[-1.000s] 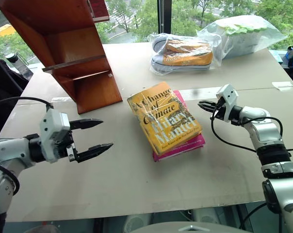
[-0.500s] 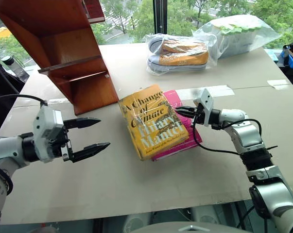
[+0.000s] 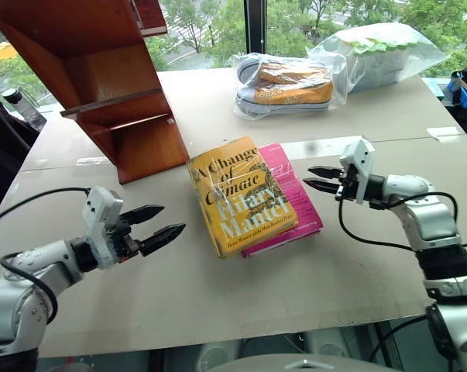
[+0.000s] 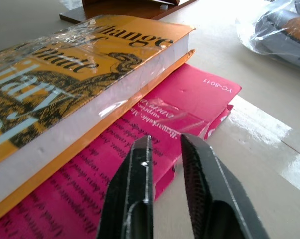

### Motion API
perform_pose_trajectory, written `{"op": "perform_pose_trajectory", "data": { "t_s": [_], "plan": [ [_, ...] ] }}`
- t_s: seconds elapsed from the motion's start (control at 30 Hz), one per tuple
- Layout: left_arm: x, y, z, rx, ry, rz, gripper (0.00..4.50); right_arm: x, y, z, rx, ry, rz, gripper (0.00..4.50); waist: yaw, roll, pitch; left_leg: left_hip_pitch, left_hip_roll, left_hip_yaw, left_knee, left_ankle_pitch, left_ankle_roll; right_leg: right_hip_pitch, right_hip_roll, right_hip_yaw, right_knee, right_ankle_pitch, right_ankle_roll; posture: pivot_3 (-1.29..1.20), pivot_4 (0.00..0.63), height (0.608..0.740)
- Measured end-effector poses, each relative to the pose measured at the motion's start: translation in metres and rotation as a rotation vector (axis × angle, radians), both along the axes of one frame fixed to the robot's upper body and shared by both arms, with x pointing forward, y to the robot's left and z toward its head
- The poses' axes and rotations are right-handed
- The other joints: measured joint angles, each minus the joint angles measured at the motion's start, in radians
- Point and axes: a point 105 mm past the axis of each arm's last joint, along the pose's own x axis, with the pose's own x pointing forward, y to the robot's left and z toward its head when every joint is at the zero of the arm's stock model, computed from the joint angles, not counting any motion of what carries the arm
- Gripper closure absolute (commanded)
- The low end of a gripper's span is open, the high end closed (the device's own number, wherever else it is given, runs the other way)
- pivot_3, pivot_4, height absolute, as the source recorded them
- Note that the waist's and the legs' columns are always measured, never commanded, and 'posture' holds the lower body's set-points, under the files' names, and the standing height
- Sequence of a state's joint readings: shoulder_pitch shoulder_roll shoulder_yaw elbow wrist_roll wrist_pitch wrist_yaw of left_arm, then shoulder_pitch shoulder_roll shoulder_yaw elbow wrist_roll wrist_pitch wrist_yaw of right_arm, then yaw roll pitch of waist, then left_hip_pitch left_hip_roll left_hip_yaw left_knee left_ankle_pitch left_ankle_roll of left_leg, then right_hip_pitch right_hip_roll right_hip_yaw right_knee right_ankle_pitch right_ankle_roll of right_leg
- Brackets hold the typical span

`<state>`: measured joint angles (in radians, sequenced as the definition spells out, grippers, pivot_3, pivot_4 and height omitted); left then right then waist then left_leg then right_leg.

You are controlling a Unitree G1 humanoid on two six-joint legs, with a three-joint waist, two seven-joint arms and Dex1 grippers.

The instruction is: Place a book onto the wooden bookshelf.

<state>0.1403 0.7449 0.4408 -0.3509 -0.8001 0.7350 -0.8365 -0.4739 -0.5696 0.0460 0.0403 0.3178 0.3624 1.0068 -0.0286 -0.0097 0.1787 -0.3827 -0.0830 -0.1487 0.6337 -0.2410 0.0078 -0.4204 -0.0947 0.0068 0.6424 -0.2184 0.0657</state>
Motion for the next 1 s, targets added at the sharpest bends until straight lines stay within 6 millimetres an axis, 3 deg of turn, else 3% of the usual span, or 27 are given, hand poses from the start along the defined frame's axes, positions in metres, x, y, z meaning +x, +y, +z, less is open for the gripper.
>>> {"op": "perform_pose_trajectory", "data": {
  "t_s": [0.1, 0.17, 0.27, 0.4, 0.6, 0.73, 0.93, 0.97, 1.0],
  "plan": [
    [0.0, -0.009, -0.011, -0.142, 0.125, 0.038, 0.0, -0.017, -0.015, 0.012, 0.006, 0.001, 0.002, 0.8, 0.0, 0.0, 0.0, 0.001, 0.0, 0.001, 0.0, 0.0, 0.0, 0.0, 0.0, 0.001, 0.0, 0.0, 0.0, 0.0, 0.15, 0.74],
    [0.003, -0.022, -0.017, -0.289, 0.211, 0.06, 0.0, -0.034, -0.024, 0.019, 0.006, 0.032, 0.02, 0.07, 0.005, 0.0, 0.0, 0.0, 0.0, 0.001, 0.001, 0.0, 0.0, 0.0, 0.0, 0.001, 0.001, 0.0, 0.001, 0.0, 0.15, 0.74],
    [0.008, -0.042, -0.035, -0.49, 0.376, 0.095, 0.0, -0.067, -0.023, 0.022, 0.022, 0.103, 0.085, 0.07, 0.016, -0.003, 0.0, 0.001, 0.0, 0.001, 0.002, 0.0, 0.0, 0.001, 0.0, 0.0, 0.001, 0.001, 0.002, 0.0, 0.15, 0.74],
    [0.013, -0.06, -0.038, -0.614, 0.48, 0.092, 0.0, -0.089, -0.016, 0.031, 0.043, 0.143, 0.124, 0.07, 0.02, -0.003, -0.001, 0.002, 0.0, 0.003, 0.004, 0.0, 0.0, 0.002, 0.0, 0.003, 0.001, 0.003, 0.005, 0.0, 0.15, 0.74],
    [0.021, -0.078, -0.041, -0.79, 0.575, 0.069, 0.0, -0.095, -0.017, 0.043, 0.051, 0.117, 0.089, 0.07, 0.043, -0.003, -0.002, 0.003, 0.0, 0.004, 0.01, 0.0, 0.0, 0.006, 0.0, 0.003, 0.001, 0.002, 0.006, 0.0, 0.15, 0.74],
    [0.023, -0.08, -0.044, -0.831, 0.619, 0.066, 1.07, -0.098, -0.013, 0.049, 0.077, 0.106, 0.108, 0.0, 0.049, -0.003, -0.002, 0.002, -0.001, 0.004, 0.01, 0.0, 0.0, 0.006, -0.001, 0.003, 0.0, 0.004, 0.004, 0.0, 0.15, 0.74],
    [0.024, -0.087, -0.042, -0.851, 0.638, 0.03, 4.08, -0.1, -0.009, 0.061, 0.137, 0.073, 0.141, 0.0, 0.047, -0.004, -0.002, 0.001, 0.0, 0.003, 0.01, 0.0, 0.0, 0.005, -0.001, 0.003, -0.001, 0.005, 0.001, 0.0, 0.15, 0.74],
    [0.025, -0.088, -0.04, -0.855, 0.633, 0.023, 4.48, -0.1, -0.009, 0.062, 0.141, 0.071, 0.143, 0.0, 0.047, -0.004, -0.002, 0.001, 0.0, 0.003, 0.01, 0.0, 0.0, 0.005, -0.001, 0.003, -0.001, 0.004, 0.001, 0.0, 0.15, 0.74],
    [0.026, -0.088, -0.038, -0.852, 0.626, 0.02, 4.48, -0.1, -0.008, 0.062, 0.144, 0.068, 0.146, 0.0, 0.047, -0.004, -0.002, 0.001, 0.0, 0.004, 0.01, 0.0, 0.0, 0.005, -0.001, 0.003, -0.001, 0.004, 0.001, 0.0, 0.15, 0.74]
  ]
}}
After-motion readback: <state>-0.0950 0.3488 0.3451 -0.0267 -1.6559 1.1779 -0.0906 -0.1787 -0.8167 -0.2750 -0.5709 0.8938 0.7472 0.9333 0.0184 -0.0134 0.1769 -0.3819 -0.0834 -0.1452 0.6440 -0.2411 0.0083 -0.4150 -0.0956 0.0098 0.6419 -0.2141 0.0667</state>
